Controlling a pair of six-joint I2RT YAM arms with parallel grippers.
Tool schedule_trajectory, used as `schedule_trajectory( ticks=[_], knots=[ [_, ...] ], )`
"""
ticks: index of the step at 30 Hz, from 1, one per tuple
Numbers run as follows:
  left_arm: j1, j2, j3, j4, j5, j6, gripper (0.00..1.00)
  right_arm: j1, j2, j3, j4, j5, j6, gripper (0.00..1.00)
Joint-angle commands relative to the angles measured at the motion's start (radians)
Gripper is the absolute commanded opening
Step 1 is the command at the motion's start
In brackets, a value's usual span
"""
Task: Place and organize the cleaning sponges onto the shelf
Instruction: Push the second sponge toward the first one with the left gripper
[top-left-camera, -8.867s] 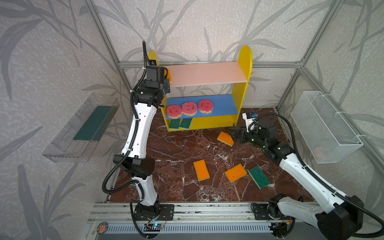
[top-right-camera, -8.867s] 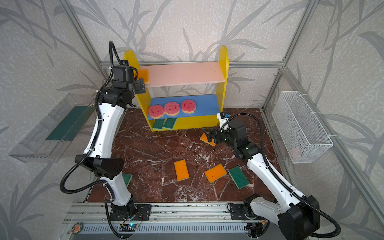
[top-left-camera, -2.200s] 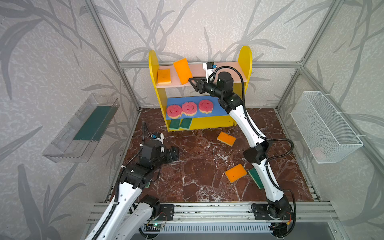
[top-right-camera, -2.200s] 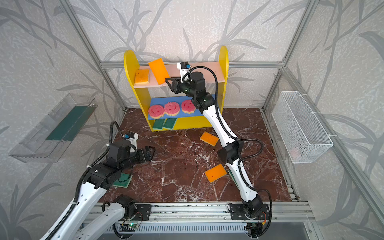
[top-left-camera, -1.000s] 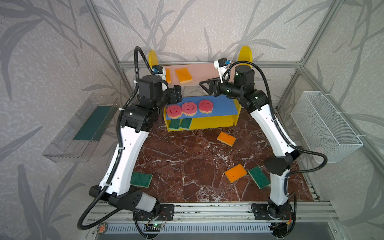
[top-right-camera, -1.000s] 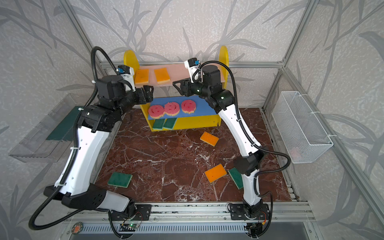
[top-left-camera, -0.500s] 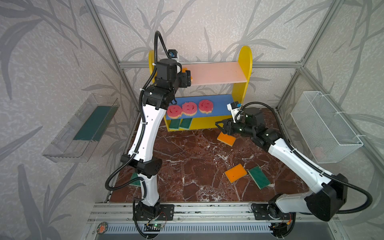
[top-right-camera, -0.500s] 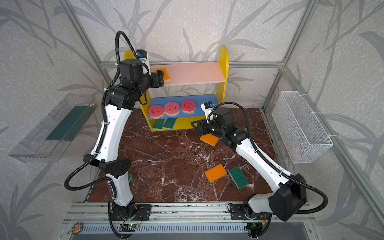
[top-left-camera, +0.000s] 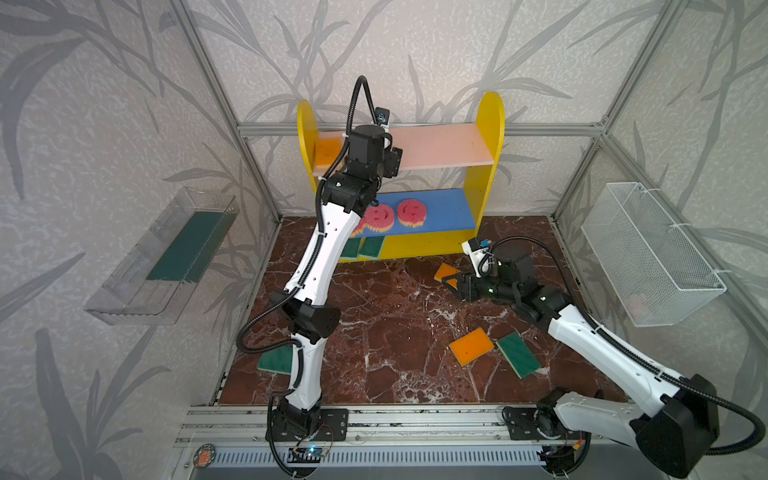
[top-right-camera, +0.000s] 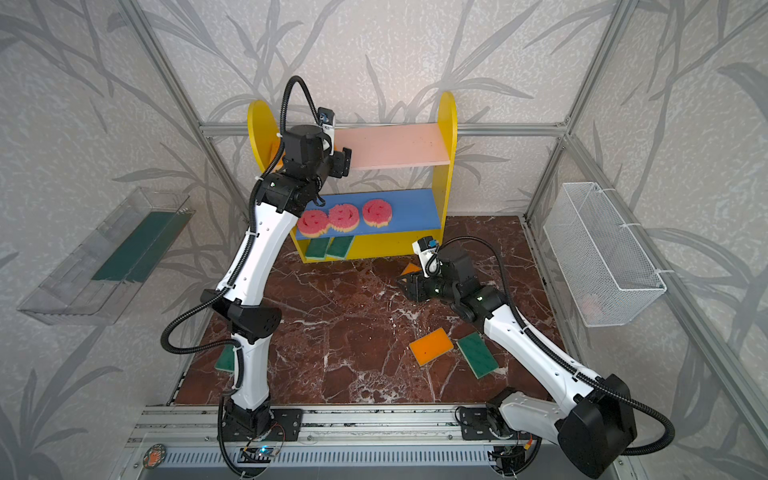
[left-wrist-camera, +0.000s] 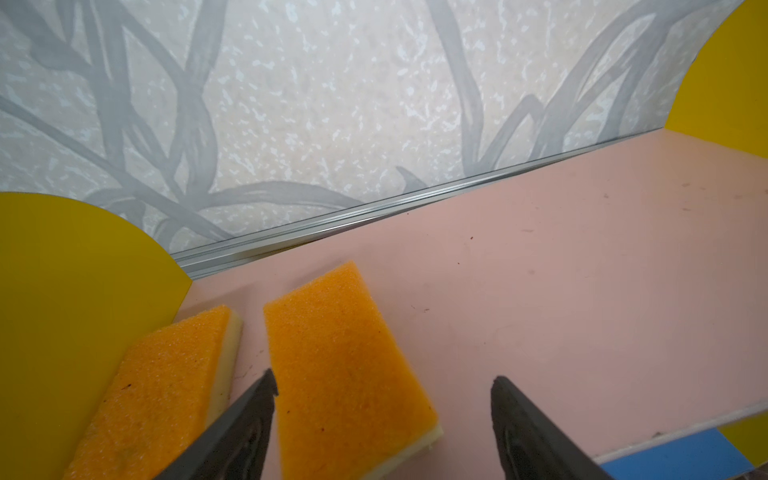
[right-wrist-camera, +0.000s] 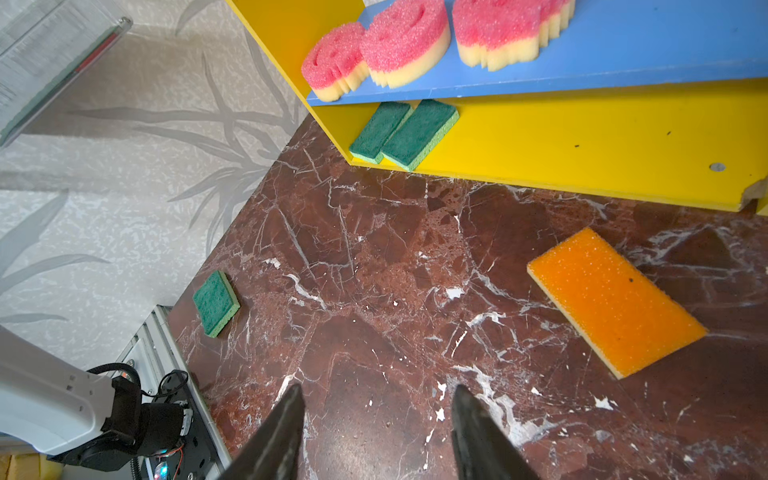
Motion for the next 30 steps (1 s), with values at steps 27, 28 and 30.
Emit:
schedule_trajectory(
  ticks=[27,28,30],
  knots=[
    [0.030,0.041,0.016,0.065,-0.228,0.192,0.86,0.051,0.052,-0.007,0.000,-0.007,0.003,0.54],
    [0.034,0.037,0.015,0.059,-0.230,0.188,0.86,0.053,0.052,-0.007,0.002,-0.008,0.005,0.54],
    [0.043,0.029,0.015,0.040,-0.234,0.171,0.86,0.055,0.052,-0.010,0.006,-0.007,0.007,0.54]
  ],
)
